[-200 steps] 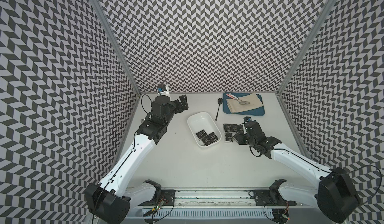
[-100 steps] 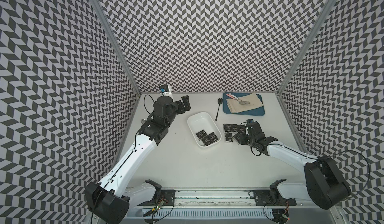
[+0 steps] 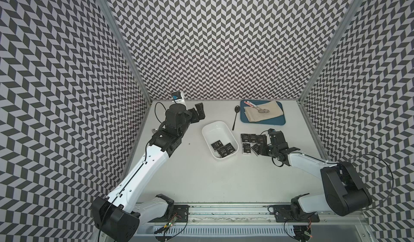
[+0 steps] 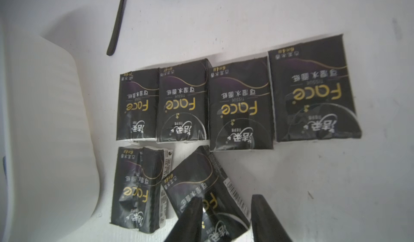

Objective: Take the pocket tissues out of the storage box
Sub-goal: Adjust the pocket tissues at the center of the board.

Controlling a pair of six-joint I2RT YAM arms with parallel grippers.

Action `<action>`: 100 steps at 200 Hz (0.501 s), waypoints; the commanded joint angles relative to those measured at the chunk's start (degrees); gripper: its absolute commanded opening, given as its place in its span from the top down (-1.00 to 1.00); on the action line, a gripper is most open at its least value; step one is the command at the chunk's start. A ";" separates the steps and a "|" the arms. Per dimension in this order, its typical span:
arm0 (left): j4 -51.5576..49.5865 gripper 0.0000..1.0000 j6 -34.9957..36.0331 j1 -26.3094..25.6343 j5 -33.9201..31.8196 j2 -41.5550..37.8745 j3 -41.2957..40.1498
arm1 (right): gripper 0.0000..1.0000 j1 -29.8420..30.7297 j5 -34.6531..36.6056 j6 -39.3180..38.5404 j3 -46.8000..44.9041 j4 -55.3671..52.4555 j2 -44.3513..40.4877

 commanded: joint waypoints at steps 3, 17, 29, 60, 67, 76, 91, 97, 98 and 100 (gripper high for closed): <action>1.23 -0.99 0.51 -0.45 -0.90 0.12 1.95 | 0.19 -0.50 -2.53 -0.49 -0.35 2.77 0.52; 1.31 -0.99 0.46 -0.45 -0.81 0.16 1.86 | 0.19 -0.45 -2.98 -0.19 -0.76 2.65 -0.35; 1.48 -0.99 0.46 -0.45 -0.72 0.21 1.77 | 0.19 -0.45 -3.60 0.11 -1.36 2.71 -1.40; 1.91 -0.99 0.27 -0.53 -0.39 0.47 1.46 | 0.19 -0.45 -5.14 0.47 -3.14 2.60 -3.32; 2.01 -0.99 0.16 -0.47 -0.21 0.52 1.34 | 0.19 -0.45 -5.33 0.47 -3.49 2.67 -3.58; 2.11 -0.99 0.10 -0.58 -0.07 0.60 1.33 | 0.19 -0.45 -5.17 0.56 -3.82 2.63 -3.85; 2.12 -0.99 0.06 -0.67 -0.01 0.81 1.34 | 0.19 -0.45 -5.18 0.65 -4.09 2.62 -4.01; 2.19 -0.99 0.03 -0.80 -0.06 0.76 1.39 | 0.19 -0.46 -5.30 0.65 -4.14 2.67 -4.12; 2.19 -0.99 0.00 -0.80 -0.03 0.79 1.41 | 0.19 -0.46 -5.35 0.65 -4.18 2.66 -4.12; 2.19 -0.99 -0.01 -0.78 -0.02 0.82 1.41 | 0.19 -0.45 -5.38 0.65 -4.21 2.70 -4.17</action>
